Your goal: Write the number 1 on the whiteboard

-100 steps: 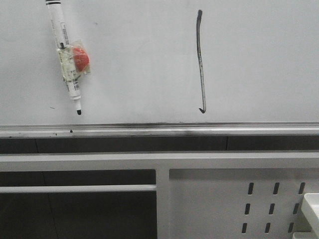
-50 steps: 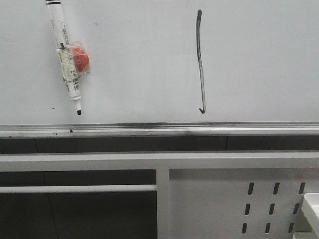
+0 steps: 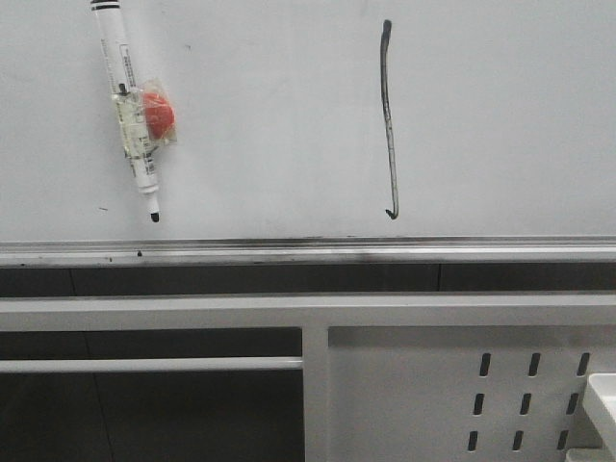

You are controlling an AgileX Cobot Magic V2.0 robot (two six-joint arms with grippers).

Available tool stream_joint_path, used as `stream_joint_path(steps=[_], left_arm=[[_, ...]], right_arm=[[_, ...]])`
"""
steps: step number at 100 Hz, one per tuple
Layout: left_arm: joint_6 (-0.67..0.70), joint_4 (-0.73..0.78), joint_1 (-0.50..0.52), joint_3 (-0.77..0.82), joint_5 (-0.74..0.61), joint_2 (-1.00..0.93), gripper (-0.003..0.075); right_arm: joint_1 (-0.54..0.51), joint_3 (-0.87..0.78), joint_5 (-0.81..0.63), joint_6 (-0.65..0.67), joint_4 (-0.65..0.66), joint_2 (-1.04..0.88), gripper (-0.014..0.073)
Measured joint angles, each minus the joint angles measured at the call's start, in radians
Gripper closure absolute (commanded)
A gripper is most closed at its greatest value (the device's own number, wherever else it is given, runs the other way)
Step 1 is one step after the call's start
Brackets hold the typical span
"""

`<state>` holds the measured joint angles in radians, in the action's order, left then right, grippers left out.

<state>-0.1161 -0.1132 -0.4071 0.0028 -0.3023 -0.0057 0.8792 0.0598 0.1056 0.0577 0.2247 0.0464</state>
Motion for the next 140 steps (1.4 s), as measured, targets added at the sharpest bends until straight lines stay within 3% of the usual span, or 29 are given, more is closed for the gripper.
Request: stream_joint_path(steps=[24, 59, 90, 106, 140], left_arm=[[0.009, 0.0, 0.215, 0.0, 0.407, 0.0, 0.074], [0.009, 0.028, 0.416, 0.0, 0.496, 0.0, 0.074], [0.071, 0.097, 0.431, 0.0, 0.628, 0.0, 0.074], [0.189, 0.167, 0.431, 0.0, 0.64, 0.0, 0.074], [0.2, 0.173, 0.431, 0.0, 0.64, 0.0, 0.074]], right_arm=[[0.0, 0.0, 0.0, 0.0, 0.0, 0.0, 0.0663], [0.0, 0.0, 0.0, 0.0, 0.0, 0.0, 0.0663], [0.0, 0.0, 0.0, 0.0, 0.0, 0.0, 0.0663], [0.0, 0.0, 0.0, 0.0, 0.0, 0.0, 0.0663], [0.0, 0.0, 0.0, 0.0, 0.0, 0.0, 0.0663]])
